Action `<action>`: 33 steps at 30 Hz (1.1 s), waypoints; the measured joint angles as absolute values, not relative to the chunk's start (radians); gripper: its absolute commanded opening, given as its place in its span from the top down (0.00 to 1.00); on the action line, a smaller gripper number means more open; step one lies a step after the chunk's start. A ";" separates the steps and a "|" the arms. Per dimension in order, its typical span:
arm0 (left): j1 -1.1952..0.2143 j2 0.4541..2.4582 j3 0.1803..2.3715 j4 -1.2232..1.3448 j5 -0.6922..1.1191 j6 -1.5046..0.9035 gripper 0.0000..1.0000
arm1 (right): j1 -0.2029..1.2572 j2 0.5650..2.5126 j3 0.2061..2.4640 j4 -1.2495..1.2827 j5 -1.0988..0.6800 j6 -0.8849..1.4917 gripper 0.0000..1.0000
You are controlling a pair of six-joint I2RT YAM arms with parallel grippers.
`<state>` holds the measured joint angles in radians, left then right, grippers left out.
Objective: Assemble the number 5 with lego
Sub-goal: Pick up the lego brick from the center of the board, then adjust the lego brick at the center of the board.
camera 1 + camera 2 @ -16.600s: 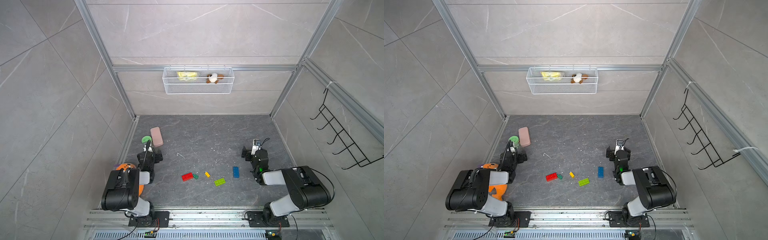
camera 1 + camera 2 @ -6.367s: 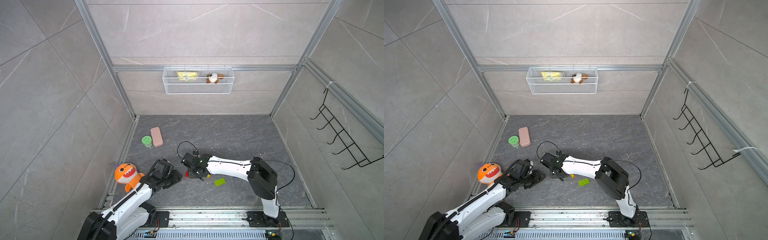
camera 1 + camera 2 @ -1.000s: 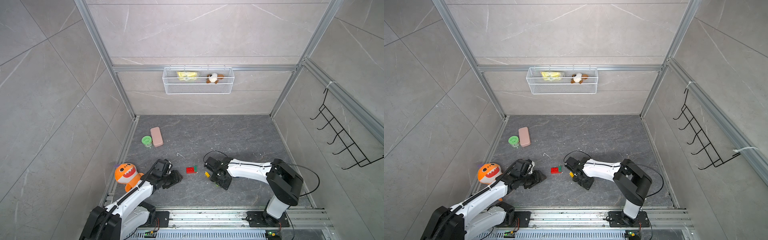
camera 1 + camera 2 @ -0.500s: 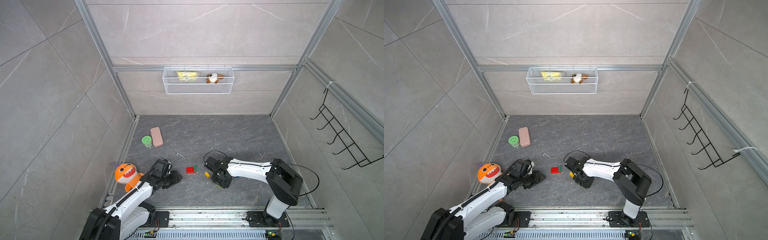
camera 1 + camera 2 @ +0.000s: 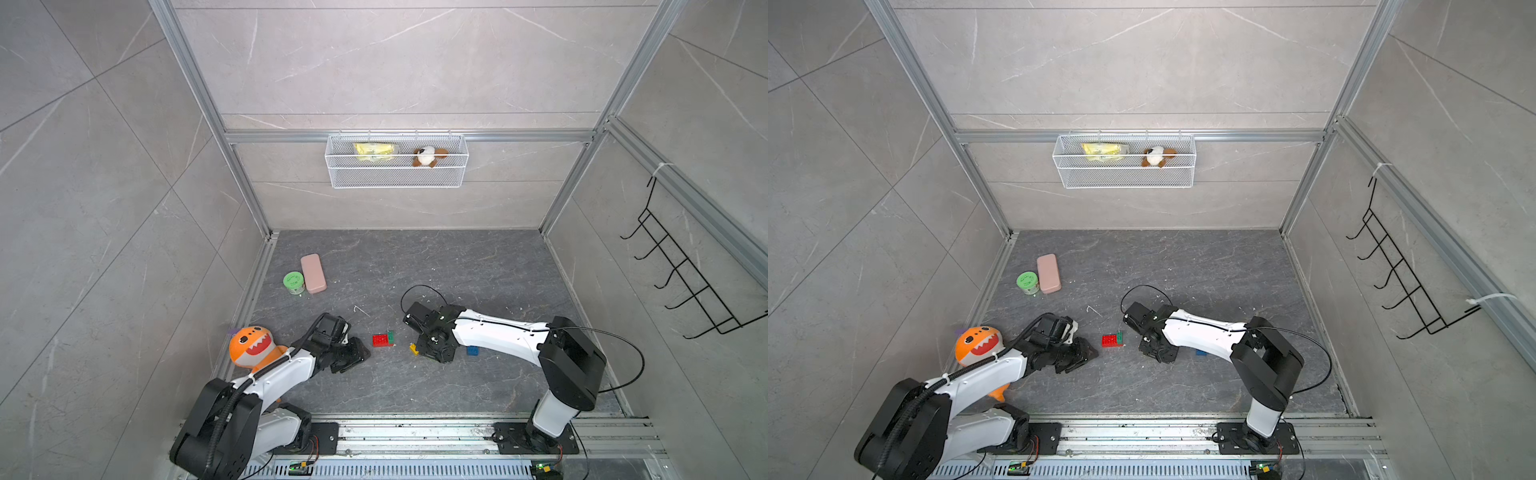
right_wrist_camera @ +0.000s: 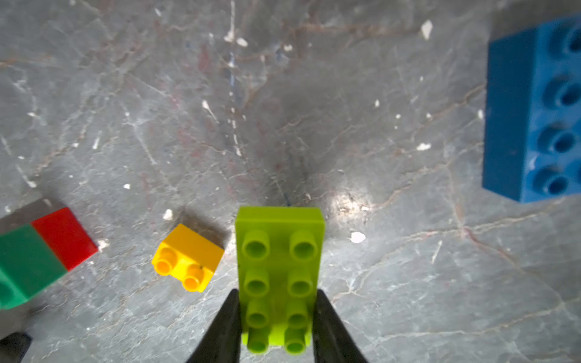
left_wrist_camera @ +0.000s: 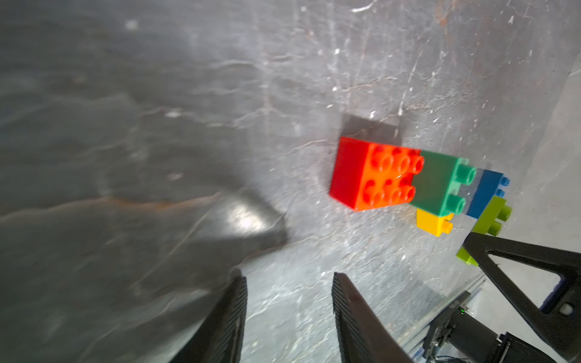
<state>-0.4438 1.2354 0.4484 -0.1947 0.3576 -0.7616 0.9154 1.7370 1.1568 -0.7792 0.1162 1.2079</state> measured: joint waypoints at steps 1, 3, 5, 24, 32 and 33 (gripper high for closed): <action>-0.450 1.254 0.458 -0.185 0.362 -0.762 0.53 | 0.915 1.735 1.161 -0.783 0.121 1.193 0.64; -0.463 1.289 0.477 -0.170 0.369 -0.762 0.55 | 0.916 1.729 1.169 -0.791 0.133 1.163 0.64; -0.472 1.319 0.493 -0.151 0.369 -0.762 0.57 | 0.915 1.724 1.181 -0.800 0.143 1.134 0.64; -0.478 1.526 0.656 -0.089 0.317 -0.738 0.65 | 0.915 1.711 1.224 -0.799 0.160 0.922 0.64; -0.478 1.621 0.768 -0.103 0.289 -0.702 0.62 | 0.884 1.726 1.242 -0.796 0.161 0.833 0.63; -0.478 1.623 0.772 -0.105 0.288 -0.700 0.61 | 0.875 1.734 1.242 -0.796 0.161 0.825 0.63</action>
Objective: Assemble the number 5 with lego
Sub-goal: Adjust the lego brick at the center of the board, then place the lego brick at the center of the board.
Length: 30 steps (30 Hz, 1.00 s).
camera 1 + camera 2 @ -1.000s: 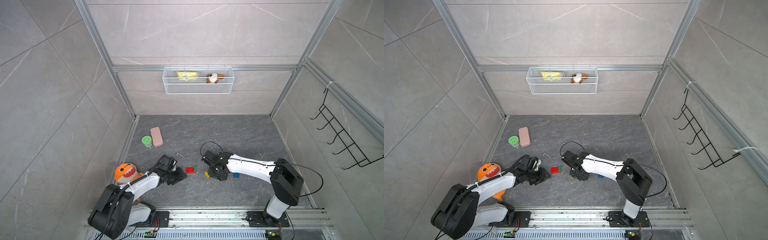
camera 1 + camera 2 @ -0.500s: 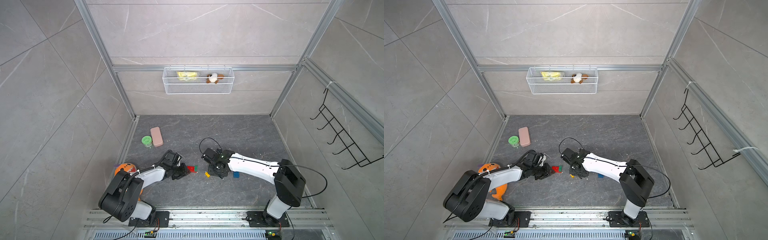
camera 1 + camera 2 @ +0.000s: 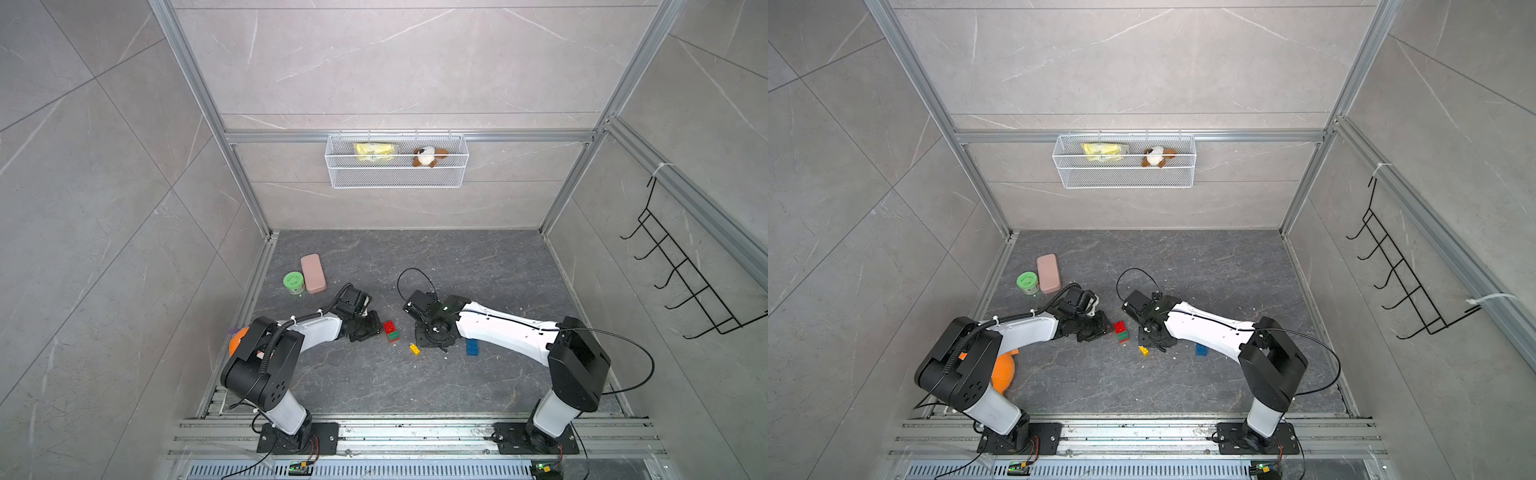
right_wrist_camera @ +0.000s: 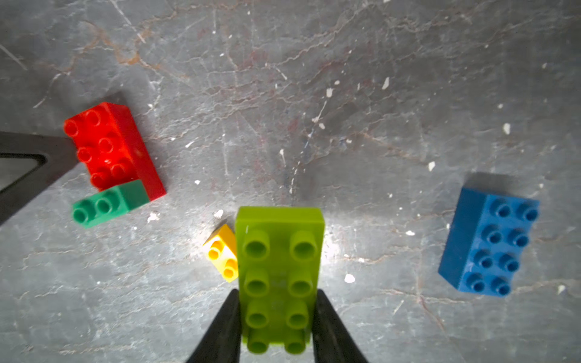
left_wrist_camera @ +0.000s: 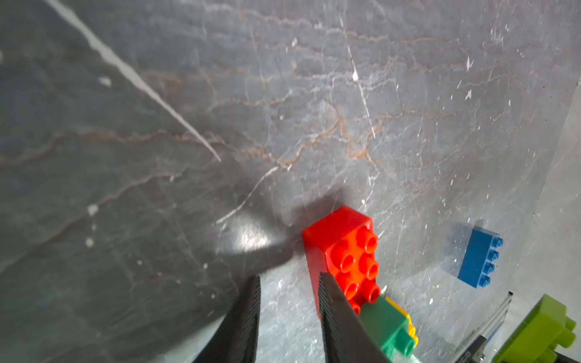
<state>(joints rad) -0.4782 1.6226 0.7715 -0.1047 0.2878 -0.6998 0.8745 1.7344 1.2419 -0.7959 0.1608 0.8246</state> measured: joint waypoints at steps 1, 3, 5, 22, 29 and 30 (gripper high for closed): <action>-0.478 1.623 0.772 -0.108 0.286 -0.699 0.61 | 0.866 1.744 1.242 -0.796 0.161 0.816 0.63; -0.478 1.619 0.772 -0.114 0.284 -0.698 0.60 | 0.849 1.765 1.242 -0.796 0.167 0.801 0.62; -0.478 1.600 0.765 -0.129 0.275 -0.698 0.59 | 0.835 1.792 1.244 -0.796 0.169 0.786 0.61; -0.478 1.393 0.612 -0.182 0.235 -0.715 0.56 | 0.798 1.910 1.278 -0.782 0.161 0.719 0.47; -0.478 1.382 0.610 -0.187 0.233 -0.715 0.56 | 0.798 1.910 1.278 -0.794 0.176 0.717 0.44; -0.478 1.382 0.610 -0.187 0.233 -0.715 0.56 | 0.798 1.910 1.278 -0.795 0.179 0.716 0.44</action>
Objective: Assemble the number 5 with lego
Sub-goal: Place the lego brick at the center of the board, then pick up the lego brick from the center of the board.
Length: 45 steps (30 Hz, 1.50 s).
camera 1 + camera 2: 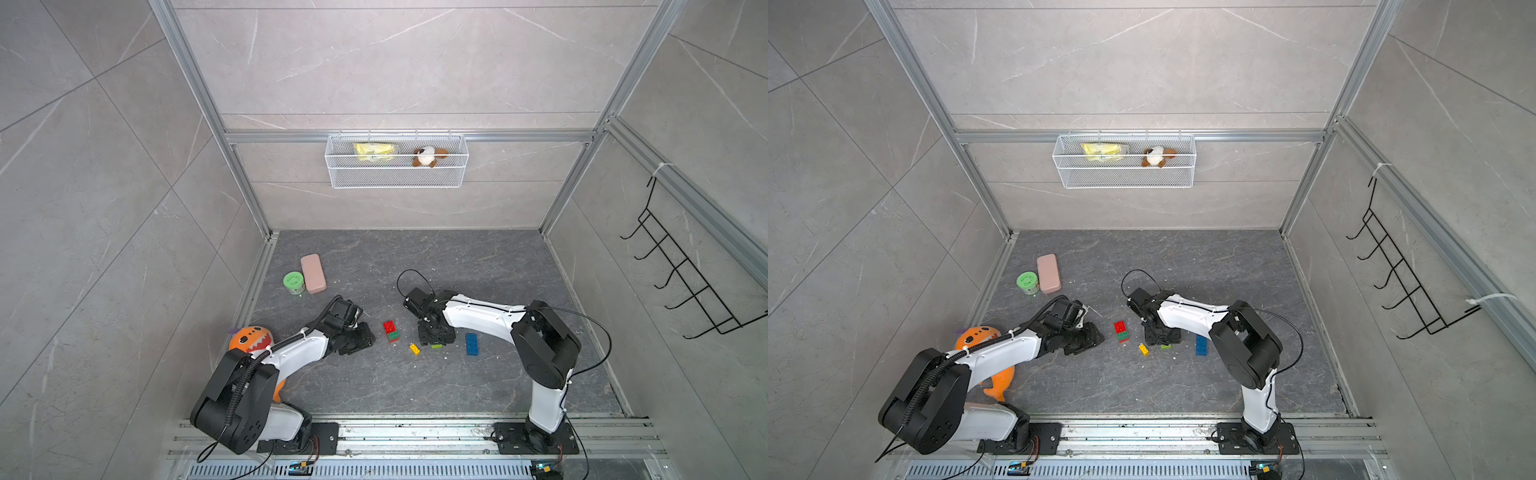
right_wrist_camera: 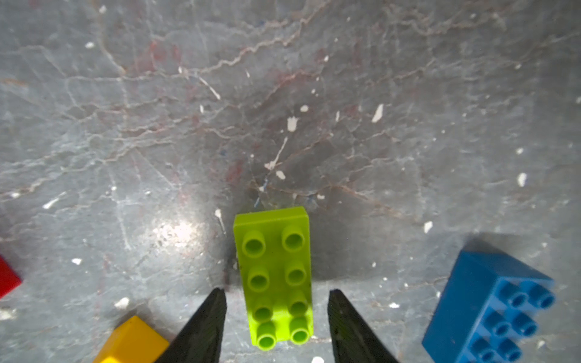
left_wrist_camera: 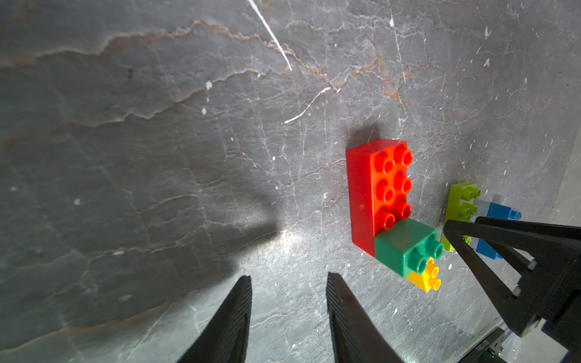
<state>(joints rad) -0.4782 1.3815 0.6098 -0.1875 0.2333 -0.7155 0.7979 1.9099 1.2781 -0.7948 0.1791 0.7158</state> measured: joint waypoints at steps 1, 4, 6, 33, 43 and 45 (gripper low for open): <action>-0.478 1.382 0.610 -0.187 0.233 -0.715 0.56 | 0.798 1.910 1.278 -0.796 0.180 0.714 0.45; -0.478 1.382 0.610 -0.187 0.234 -0.715 0.56 | 0.798 1.910 1.275 -0.797 0.184 0.712 0.46; -0.478 1.382 0.610 -0.187 0.234 -0.715 0.56 | 0.798 1.910 1.270 -0.796 0.183 0.709 0.47; -0.478 1.343 0.558 -0.197 0.237 -0.738 0.54 | 0.903 1.805 1.248 -0.814 0.147 0.633 0.51; -0.478 1.295 0.538 -0.205 0.237 -0.748 0.53 | 0.963 1.843 1.320 -0.789 0.081 0.571 0.54; -0.478 1.286 0.532 -0.206 0.237 -0.751 0.53 | 0.963 1.861 1.327 -0.788 0.079 0.564 0.54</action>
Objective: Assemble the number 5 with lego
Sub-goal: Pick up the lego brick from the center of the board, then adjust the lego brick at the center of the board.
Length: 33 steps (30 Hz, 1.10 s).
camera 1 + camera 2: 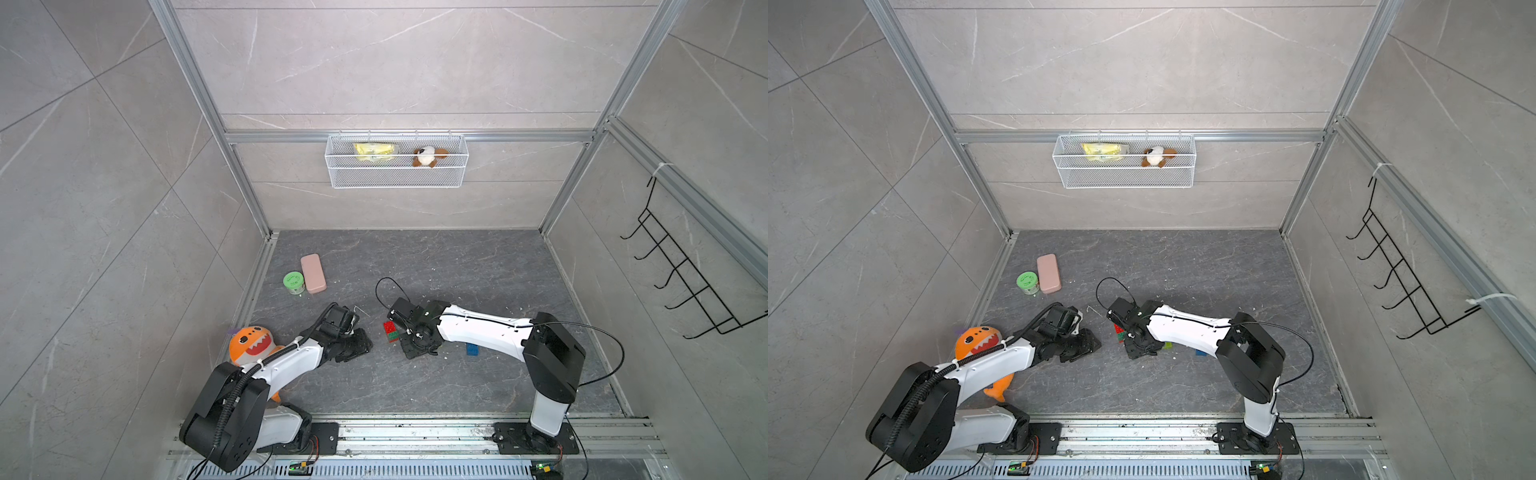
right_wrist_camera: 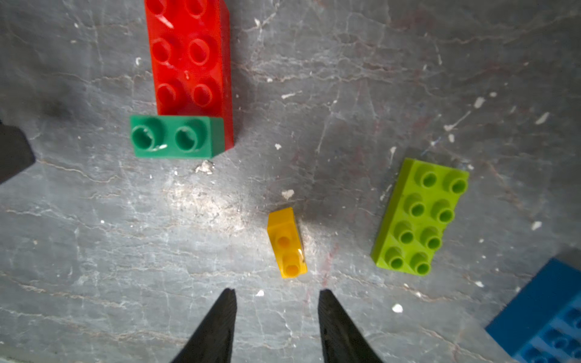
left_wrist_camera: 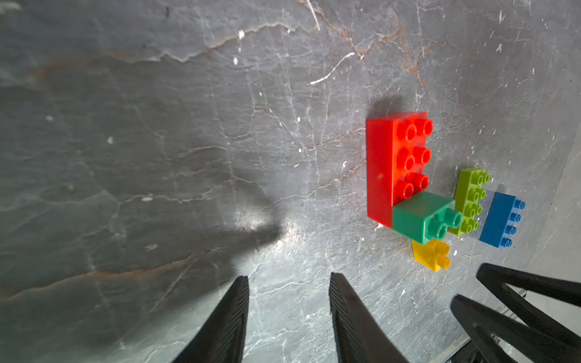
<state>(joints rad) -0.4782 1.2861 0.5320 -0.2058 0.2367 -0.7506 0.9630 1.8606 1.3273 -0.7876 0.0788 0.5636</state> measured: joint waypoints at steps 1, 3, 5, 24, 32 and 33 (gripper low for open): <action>-0.478 1.282 0.529 -0.207 0.237 -0.752 0.53 | 0.963 1.872 1.331 -0.786 0.078 0.561 0.54; -0.478 1.276 0.524 -0.209 0.236 -0.753 0.53 | 0.963 1.892 1.338 -0.785 0.078 0.556 0.54; -0.478 1.269 0.518 -0.210 0.236 -0.756 0.53 | 0.963 1.907 1.342 -0.785 0.078 0.555 0.54; -0.478 1.247 0.512 -0.230 0.236 -0.759 0.53 | 0.963 1.960 1.360 -0.781 0.094 0.546 0.79; -0.478 1.248 0.517 -0.237 0.236 -0.759 0.53 | 0.959 1.953 1.349 -0.783 0.109 0.566 0.81; -0.478 1.249 0.521 -0.239 0.236 -0.759 0.53 | 0.957 1.946 1.340 -0.784 0.109 0.571 0.81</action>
